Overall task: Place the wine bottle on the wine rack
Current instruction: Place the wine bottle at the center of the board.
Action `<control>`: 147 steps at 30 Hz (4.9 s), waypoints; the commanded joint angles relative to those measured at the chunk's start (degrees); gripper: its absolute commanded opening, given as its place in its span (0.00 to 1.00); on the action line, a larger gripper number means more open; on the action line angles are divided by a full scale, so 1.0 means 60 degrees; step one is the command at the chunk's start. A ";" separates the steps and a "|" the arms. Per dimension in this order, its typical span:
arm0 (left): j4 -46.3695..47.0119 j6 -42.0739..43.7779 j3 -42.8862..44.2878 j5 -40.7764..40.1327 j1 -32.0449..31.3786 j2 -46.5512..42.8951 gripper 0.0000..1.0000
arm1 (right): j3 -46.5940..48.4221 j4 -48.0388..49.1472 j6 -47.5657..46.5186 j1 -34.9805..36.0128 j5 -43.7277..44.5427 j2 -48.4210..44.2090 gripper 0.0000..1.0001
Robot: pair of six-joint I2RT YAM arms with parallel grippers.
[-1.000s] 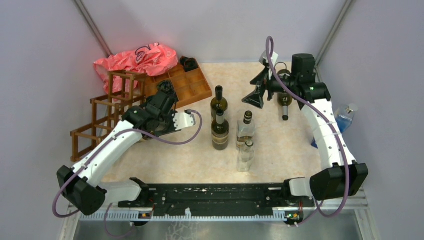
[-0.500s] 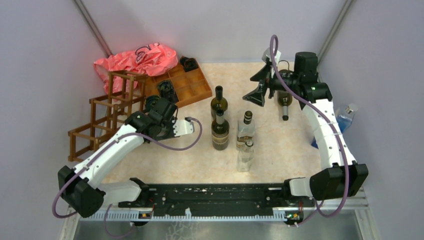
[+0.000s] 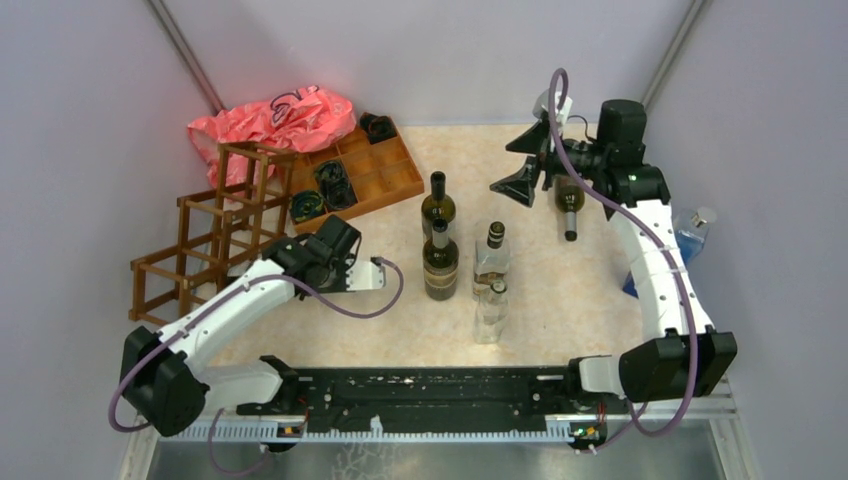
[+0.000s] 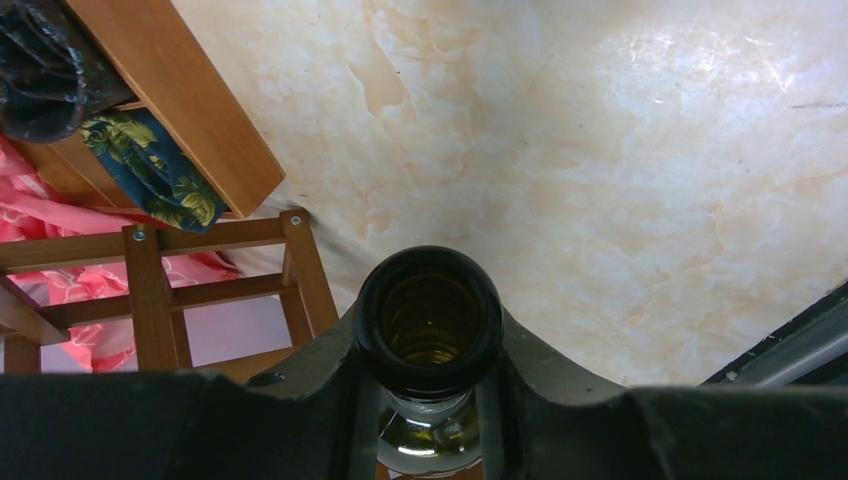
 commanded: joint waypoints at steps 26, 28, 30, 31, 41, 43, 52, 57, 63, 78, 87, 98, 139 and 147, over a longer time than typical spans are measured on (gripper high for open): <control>0.0523 0.0191 -0.2336 -0.2861 -0.1461 -0.1124 0.00 | -0.0205 0.0955 0.0308 -0.0218 -0.0538 -0.0369 0.99; 0.0646 0.0257 -0.2494 -0.2902 -0.1492 -0.1154 0.00 | -0.0169 0.0886 0.0304 -0.0217 -0.0525 -0.0372 0.99; 0.0725 0.0267 -0.2601 -0.2832 -0.1523 -0.1181 0.00 | -0.0140 0.0825 0.0326 -0.0231 -0.0532 -0.0375 0.99; 0.0727 0.0263 -0.2647 -0.2766 -0.1556 -0.1193 0.00 | -0.0125 0.0792 0.0341 -0.0219 -0.0535 -0.0375 0.99; 0.0854 0.0514 -0.3223 -0.2415 -0.1601 -0.1760 0.00 | -0.0116 0.0550 0.0469 -0.0218 -0.0535 -0.0465 0.99; 0.0663 0.0616 -0.3186 -0.2333 -0.1602 -0.1869 0.01 | -0.0116 0.0497 0.0465 -0.0222 -0.0550 -0.0480 0.99; 0.0230 0.0375 -0.3512 -0.2131 -0.1624 -0.2285 0.08 | -0.0037 0.0390 0.0505 -0.0217 -0.0545 -0.0480 0.99; -0.0116 0.0156 -0.3709 -0.2054 -0.1733 -0.2604 0.12 | 0.0027 0.0204 0.0432 -0.0217 -0.0530 -0.0478 0.99; -0.0096 0.0142 -0.3861 -0.1959 -0.1723 -0.3059 0.12 | 0.0069 0.0120 0.0530 -0.0217 -0.0588 -0.0482 0.99; 0.0756 0.1198 -0.1661 -0.0875 -0.1722 -0.2508 0.00 | 0.1054 -0.0561 0.0323 -0.0192 -0.0513 -0.0184 0.98; -0.0073 0.0773 -0.0063 0.0754 -0.1731 -0.2445 0.00 | 0.1223 -0.0612 0.0377 -0.0108 -0.0357 -0.0158 0.99; -0.0342 -0.0441 0.0490 0.1699 -0.1725 -0.2608 0.00 | 0.1205 -0.0855 0.0233 0.0045 -0.0304 -0.0080 0.98; 0.1690 -0.1924 0.1294 0.7163 -0.1901 -0.1770 0.00 | 0.2025 -0.2132 -0.0367 0.0626 0.0142 0.0211 0.98; 0.3814 -0.3490 0.0558 0.7931 -0.1833 -0.2408 0.00 | 0.2085 -0.2176 -0.0219 0.0759 0.0294 0.0134 0.98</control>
